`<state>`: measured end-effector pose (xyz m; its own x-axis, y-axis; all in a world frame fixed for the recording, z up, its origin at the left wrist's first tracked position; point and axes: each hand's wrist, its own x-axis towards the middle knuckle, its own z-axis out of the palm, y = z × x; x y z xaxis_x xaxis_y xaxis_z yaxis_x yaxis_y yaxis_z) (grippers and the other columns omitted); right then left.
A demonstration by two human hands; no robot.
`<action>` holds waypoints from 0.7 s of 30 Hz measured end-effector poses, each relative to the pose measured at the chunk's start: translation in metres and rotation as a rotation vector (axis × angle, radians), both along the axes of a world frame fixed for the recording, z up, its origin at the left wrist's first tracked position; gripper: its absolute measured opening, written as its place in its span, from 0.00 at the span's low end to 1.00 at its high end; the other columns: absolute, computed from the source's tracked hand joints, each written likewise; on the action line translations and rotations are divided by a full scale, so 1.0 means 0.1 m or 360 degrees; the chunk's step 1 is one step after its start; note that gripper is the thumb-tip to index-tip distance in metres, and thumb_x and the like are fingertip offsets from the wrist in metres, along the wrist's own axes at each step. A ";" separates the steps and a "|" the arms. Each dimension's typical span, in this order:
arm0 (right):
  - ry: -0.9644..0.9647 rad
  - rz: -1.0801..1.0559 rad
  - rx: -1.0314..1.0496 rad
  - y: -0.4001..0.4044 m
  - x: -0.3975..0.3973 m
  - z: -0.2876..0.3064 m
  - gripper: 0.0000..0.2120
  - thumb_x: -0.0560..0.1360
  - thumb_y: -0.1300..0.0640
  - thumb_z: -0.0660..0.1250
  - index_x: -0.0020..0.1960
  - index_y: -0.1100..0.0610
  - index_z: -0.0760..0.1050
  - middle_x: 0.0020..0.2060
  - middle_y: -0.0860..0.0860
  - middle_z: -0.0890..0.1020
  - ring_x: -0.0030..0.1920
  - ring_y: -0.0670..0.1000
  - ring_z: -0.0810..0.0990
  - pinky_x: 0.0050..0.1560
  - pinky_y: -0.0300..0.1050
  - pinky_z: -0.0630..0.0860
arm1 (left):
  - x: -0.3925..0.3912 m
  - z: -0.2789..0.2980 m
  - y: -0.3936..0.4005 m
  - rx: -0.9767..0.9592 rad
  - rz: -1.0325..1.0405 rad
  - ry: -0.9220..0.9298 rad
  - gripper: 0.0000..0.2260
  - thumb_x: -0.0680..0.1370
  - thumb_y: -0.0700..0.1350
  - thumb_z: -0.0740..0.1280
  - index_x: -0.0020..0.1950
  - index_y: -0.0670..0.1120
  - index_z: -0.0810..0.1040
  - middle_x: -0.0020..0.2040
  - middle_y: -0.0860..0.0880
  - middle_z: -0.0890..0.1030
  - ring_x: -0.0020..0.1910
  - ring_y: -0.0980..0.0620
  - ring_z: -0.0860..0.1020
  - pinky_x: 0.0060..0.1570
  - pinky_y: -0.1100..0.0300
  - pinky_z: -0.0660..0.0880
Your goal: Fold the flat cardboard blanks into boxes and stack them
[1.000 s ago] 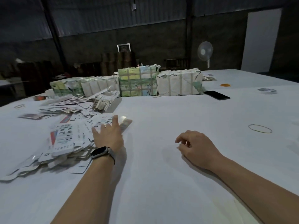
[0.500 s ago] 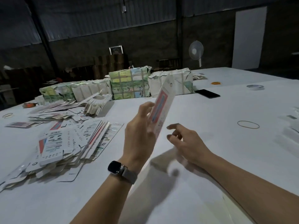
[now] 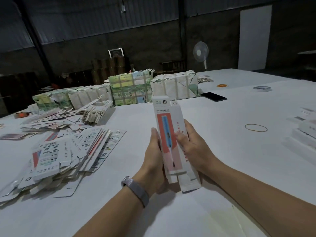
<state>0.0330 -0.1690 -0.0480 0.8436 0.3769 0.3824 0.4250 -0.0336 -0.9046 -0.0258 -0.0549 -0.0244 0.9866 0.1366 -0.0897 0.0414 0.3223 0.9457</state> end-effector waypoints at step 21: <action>0.0068 -0.0030 -0.0150 0.09 -0.08 0.00 0.10 0.82 0.42 0.57 0.63 0.33 0.66 0.51 0.41 0.82 0.47 0.46 0.85 0.48 0.42 0.83 | 0.09 -0.14 0.08 0.0027 0.0039 -0.0118 0.18 0.81 0.63 0.58 0.61 0.56 0.80 0.42 0.46 0.87 0.35 0.47 0.86 0.30 0.60 0.80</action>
